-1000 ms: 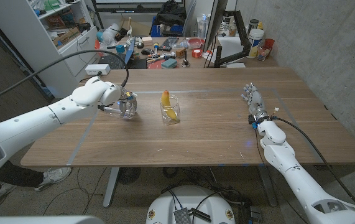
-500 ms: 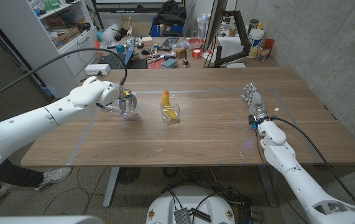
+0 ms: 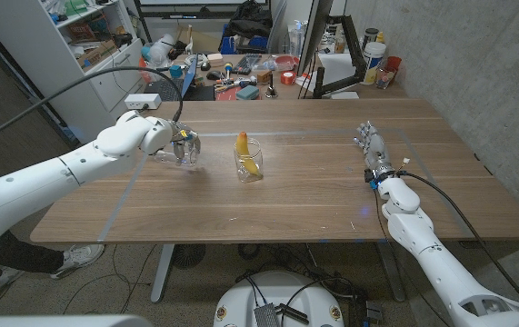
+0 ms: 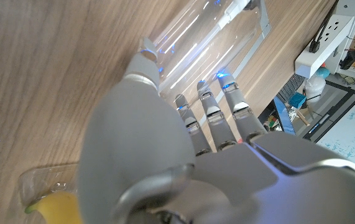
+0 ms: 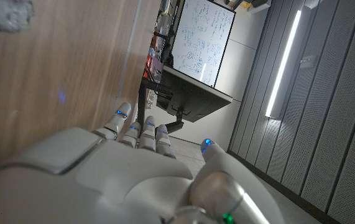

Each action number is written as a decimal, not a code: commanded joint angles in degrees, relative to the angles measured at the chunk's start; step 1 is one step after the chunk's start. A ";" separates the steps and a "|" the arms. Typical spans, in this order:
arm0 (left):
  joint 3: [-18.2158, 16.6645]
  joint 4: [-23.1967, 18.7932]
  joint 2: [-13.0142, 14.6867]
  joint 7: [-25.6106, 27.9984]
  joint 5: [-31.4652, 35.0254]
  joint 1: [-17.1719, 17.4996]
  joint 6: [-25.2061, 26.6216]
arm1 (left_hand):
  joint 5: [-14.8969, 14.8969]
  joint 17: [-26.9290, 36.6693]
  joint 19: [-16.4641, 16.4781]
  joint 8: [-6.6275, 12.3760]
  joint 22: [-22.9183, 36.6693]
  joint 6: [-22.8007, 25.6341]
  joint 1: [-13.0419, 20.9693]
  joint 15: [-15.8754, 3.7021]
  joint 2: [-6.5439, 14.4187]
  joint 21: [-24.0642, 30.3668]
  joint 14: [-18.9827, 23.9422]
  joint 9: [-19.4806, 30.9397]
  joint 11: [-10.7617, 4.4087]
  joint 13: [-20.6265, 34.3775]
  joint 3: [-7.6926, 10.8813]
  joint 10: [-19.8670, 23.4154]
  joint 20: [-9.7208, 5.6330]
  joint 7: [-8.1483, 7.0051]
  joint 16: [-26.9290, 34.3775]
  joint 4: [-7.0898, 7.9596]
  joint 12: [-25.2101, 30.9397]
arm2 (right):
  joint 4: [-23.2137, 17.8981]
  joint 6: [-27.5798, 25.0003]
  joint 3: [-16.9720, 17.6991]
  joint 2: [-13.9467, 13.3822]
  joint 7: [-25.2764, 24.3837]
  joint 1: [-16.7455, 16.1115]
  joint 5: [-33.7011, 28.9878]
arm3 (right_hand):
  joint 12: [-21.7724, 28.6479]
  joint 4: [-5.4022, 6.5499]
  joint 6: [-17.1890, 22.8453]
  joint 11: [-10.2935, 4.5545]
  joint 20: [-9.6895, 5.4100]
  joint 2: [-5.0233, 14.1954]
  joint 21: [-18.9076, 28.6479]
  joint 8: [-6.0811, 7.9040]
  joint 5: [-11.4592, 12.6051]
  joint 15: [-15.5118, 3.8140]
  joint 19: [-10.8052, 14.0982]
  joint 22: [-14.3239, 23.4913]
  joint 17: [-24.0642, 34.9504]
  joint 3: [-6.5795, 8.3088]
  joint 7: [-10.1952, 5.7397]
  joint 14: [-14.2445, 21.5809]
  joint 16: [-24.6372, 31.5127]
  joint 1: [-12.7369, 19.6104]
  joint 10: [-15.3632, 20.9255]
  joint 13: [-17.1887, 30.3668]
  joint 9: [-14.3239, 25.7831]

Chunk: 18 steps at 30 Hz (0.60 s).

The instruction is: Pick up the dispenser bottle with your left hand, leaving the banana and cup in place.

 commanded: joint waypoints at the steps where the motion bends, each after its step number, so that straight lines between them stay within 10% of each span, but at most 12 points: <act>1: -1.70 -1.78 1.06 2.47 -1.46 1.52 1.66 | 0.18 0.16 8.52 0.25 0.57 7.93 2.52 -11.92 3.24 0.44 1.98 0.08 -4.16 0.28 0.67 4.66 -15.16 0.53 -0.05 0.28 -0.28 | -0.22 0.38 0.23 -0.18 0.16 -0.43 0.13 | -0.07 0.02 0.20 0.18 -5.67 3.97 -0.10 0.22 0.35 -0.50 0.43 0.15 0.04 -0.37 0.29 0.42 -0.11 -0.18 0.20 0.09 0.31; 18: -3.79 -4.40 1.93 3.83 -3.15 2.74 4.01 | 0.16 0.20 8.24 0.24 0.62 8.74 2.42 -11.92 3.59 0.58 2.01 0.04 -4.12 0.35 0.75 4.98 -15.23 0.84 -0.24 0.48 -0.39 | -0.66 1.36 0.82 -0.37 0.44 -1.41 0.53 | -0.06 0.01 0.19 0.20 -5.66 4.01 -0.37 0.22 0.36 -0.51 0.51 0.16 0.03 -0.41 0.29 0.43 -0.13 -0.14 0.25 0.09 0.31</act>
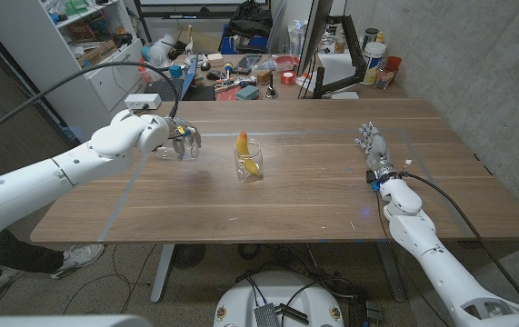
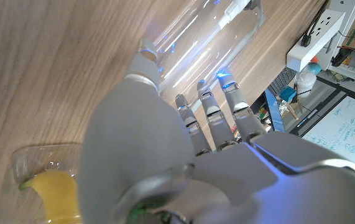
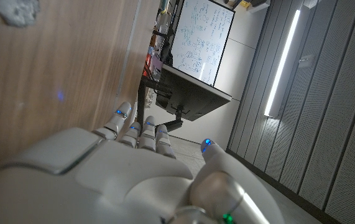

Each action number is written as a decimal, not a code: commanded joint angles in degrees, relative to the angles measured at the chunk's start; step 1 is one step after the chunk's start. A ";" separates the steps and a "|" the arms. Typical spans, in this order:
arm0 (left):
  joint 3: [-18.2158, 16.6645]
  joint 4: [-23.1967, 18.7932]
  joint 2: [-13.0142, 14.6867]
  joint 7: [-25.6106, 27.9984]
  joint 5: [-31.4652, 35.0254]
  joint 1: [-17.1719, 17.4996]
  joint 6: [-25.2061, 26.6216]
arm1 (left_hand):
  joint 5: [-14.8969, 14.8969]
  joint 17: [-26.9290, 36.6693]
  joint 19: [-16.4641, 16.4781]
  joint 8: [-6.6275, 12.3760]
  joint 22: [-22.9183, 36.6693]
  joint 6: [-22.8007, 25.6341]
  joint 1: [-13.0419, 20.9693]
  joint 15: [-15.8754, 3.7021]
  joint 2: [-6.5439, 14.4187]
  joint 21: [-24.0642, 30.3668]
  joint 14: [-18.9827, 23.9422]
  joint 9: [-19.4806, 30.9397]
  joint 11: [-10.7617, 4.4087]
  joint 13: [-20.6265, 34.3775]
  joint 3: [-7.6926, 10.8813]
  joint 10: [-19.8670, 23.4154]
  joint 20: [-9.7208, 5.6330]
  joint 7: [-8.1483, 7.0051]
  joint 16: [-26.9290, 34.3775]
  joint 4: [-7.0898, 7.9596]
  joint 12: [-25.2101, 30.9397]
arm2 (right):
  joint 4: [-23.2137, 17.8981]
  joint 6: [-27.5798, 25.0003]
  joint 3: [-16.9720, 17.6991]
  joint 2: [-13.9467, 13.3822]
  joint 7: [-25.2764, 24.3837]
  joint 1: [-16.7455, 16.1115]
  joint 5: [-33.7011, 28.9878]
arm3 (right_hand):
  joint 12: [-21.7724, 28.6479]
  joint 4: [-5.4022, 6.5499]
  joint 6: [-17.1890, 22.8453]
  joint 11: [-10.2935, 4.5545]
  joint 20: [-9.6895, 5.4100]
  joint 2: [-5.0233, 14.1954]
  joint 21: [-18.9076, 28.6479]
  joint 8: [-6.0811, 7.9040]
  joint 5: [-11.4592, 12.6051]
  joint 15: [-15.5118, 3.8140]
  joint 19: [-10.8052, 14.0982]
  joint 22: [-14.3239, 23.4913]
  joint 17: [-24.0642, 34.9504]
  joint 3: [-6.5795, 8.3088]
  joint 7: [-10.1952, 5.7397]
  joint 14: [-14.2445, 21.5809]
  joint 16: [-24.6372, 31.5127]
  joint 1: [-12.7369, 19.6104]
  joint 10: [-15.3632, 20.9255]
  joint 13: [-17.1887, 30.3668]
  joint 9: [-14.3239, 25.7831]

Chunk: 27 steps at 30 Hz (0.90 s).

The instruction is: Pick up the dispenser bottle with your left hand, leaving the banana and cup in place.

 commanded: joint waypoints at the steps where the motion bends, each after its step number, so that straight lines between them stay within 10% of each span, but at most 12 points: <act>1: -1.62 -1.89 0.68 1.12 -1.43 0.95 1.64 | 0.16 0.19 8.25 0.46 0.62 8.74 2.43 -11.79 3.60 0.30 1.89 0.19 -4.12 0.26 0.75 4.58 -15.25 0.89 -0.02 0.49 0.26 | -0.30 0.67 0.48 -0.12 0.30 -0.78 0.43 | -0.05 -0.06 0.17 0.25 -5.98 4.01 -0.38 0.21 0.36 -0.52 0.20 0.16 0.03 -0.02 0.28 0.42 -0.13 -0.14 0.27 0.09 0.31; 27: -5.81 -5.86 3.21 5.11 -5.73 4.52 5.56 | 0.11 0.26 8.21 0.47 0.69 10.54 1.99 -11.78 4.26 0.79 2.59 0.08 -4.04 0.34 0.87 5.79 -15.33 0.97 -0.06 0.92 0.33 | -0.35 1.88 0.93 -0.10 1.26 -1.50 1.14 | -0.04 -0.07 0.26 0.25 -6.02 4.06 -0.76 0.25 0.40 -0.53 0.35 0.17 0.03 -0.07 0.30 0.46 -0.14 -0.08 0.33 0.09 0.31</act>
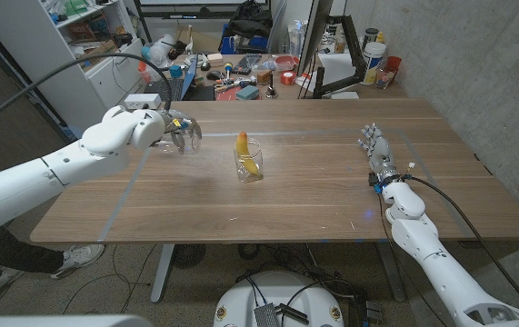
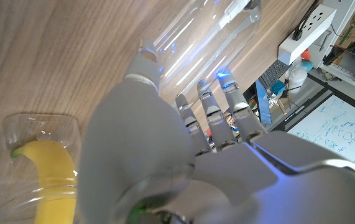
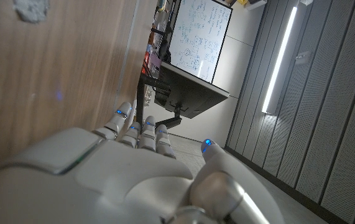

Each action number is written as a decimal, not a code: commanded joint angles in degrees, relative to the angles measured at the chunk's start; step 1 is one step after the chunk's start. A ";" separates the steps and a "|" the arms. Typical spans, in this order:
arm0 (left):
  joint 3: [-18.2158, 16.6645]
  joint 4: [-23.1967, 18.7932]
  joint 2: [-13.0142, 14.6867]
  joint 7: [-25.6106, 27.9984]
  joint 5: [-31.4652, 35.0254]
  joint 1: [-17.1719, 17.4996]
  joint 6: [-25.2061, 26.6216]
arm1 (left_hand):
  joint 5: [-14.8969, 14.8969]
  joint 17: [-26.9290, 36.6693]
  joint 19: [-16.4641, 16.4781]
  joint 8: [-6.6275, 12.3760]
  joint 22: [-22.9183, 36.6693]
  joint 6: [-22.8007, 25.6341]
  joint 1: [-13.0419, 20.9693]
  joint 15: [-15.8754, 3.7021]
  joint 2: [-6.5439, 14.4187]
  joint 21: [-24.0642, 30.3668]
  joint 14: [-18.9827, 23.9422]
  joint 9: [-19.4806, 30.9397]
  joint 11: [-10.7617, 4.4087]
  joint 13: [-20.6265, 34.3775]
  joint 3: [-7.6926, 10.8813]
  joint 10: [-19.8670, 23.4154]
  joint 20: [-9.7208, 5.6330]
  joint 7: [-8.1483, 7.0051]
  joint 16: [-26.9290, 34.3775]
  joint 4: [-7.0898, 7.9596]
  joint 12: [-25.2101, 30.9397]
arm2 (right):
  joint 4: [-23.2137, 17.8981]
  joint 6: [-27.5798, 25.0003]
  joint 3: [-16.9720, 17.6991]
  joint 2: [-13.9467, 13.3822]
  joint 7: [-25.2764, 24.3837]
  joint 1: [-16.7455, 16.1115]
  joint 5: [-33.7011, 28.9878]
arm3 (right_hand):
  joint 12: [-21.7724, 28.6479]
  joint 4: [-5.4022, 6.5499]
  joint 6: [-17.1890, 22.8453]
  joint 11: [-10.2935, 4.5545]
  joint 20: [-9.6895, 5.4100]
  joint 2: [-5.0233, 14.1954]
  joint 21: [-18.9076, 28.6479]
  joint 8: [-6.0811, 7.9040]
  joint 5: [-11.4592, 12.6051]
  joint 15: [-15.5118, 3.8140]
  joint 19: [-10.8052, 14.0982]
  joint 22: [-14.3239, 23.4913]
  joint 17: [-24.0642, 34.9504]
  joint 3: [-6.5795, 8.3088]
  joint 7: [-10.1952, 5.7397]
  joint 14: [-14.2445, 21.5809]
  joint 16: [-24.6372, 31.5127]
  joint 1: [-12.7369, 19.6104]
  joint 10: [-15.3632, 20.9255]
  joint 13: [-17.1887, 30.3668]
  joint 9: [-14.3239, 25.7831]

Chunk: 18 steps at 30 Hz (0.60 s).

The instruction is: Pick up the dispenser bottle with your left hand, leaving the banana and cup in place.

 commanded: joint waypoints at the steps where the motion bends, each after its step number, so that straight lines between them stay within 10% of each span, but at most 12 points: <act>1: -2.15 -2.06 1.34 2.05 -2.00 2.01 2.12 | 0.43 0.30 8.31 0.19 0.69 10.45 1.96 -11.59 4.28 0.42 2.42 0.07 -4.44 0.21 0.88 5.38 -15.23 1.05 0.37 0.92 0.31 | -0.04 0.58 0.19 -0.03 0.58 -0.24 0.38 | -0.07 -0.07 0.27 0.23 -5.67 4.07 -0.18 0.25 0.41 -0.53 0.03 0.17 0.03 -0.06 0.30 0.46 -0.14 -0.06 0.26 0.09 0.31; 18: -5.20 -3.44 2.98 5.64 -6.08 4.75 3.87 | 0.40 0.29 8.33 0.09 0.68 11.48 1.39 -11.56 4.65 0.72 2.78 0.00 -4.39 0.22 0.91 5.69 -15.22 1.21 0.29 1.29 0.17 | -0.47 1.04 0.19 0.09 0.54 -0.54 0.30 | -0.02 -0.11 0.30 0.31 -5.68 4.08 -0.42 0.26 0.44 -0.51 0.18 0.18 0.00 -0.07 0.34 0.50 -0.16 0.02 0.41 0.09 0.31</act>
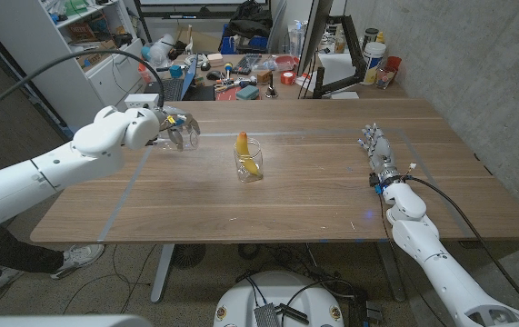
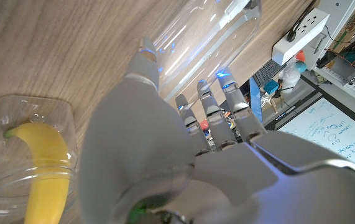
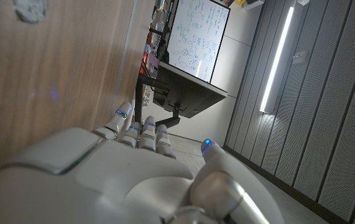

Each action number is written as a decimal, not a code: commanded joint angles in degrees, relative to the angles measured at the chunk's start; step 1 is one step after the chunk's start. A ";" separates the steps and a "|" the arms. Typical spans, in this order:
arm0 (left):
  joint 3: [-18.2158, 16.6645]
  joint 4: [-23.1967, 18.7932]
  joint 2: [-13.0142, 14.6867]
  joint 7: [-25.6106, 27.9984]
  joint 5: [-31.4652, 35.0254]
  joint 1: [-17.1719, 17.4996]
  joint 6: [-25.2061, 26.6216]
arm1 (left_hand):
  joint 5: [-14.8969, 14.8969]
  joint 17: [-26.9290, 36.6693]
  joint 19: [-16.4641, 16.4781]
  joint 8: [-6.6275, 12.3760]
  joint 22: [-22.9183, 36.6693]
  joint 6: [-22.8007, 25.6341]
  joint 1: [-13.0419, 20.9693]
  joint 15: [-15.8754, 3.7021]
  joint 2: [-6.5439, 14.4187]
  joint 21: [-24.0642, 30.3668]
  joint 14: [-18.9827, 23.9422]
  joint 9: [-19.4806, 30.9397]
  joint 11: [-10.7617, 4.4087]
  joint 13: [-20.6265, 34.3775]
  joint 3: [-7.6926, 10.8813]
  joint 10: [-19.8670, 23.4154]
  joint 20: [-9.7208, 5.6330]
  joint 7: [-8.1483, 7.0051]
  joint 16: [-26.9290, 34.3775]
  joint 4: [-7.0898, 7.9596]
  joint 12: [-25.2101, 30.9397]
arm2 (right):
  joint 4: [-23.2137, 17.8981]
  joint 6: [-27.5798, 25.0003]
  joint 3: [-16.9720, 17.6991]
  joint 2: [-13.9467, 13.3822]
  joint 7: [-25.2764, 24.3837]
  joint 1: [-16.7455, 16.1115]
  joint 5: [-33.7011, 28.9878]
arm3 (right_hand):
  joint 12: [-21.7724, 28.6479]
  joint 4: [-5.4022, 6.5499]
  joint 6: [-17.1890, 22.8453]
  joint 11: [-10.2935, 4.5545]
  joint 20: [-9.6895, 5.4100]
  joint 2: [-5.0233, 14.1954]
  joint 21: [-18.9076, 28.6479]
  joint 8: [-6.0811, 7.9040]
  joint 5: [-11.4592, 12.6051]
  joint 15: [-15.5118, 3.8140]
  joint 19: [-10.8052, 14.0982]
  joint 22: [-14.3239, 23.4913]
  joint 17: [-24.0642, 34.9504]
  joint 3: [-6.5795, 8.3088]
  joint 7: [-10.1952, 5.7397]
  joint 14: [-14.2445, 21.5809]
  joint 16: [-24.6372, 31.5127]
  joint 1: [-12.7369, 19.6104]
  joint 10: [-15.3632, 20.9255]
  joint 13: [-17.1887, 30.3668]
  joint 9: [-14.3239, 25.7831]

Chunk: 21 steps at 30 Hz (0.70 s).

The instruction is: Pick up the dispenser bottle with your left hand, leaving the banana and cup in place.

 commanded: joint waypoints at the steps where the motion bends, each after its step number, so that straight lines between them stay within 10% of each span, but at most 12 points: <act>1: -2.12 -0.93 1.08 2.68 -2.77 1.83 1.10 | 0.18 0.25 8.42 0.04 0.68 11.45 1.35 -11.70 4.64 0.47 2.65 -0.01 -4.37 0.17 1.07 5.65 -15.12 1.18 0.20 1.14 0.34 | -0.20 0.42 -0.01 0.16 0.07 -0.12 -0.03 | -0.02 -0.12 0.31 0.27 -5.68 4.07 -0.27 0.26 0.21 -0.50 0.16 0.18 0.00 -0.06 0.34 0.51 -0.16 0.04 0.41 0.09 0.31; 21: -6.29 -1.02 2.09 11.94 -6.86 5.89 0.35 | 0.14 0.20 8.07 -0.65 0.64 11.14 0.87 -11.68 4.63 0.63 2.54 -0.04 -4.36 0.18 1.03 5.54 -15.00 1.20 -0.08 1.28 0.06 | -0.76 0.58 0.05 0.32 -0.69 -0.60 -0.38 | -0.02 -0.01 0.34 0.27 -5.66 4.07 -0.59 0.27 0.23 -0.51 0.31 0.19 0.01 -0.12 0.30 0.50 -0.19 -0.02 0.46 0.09 0.31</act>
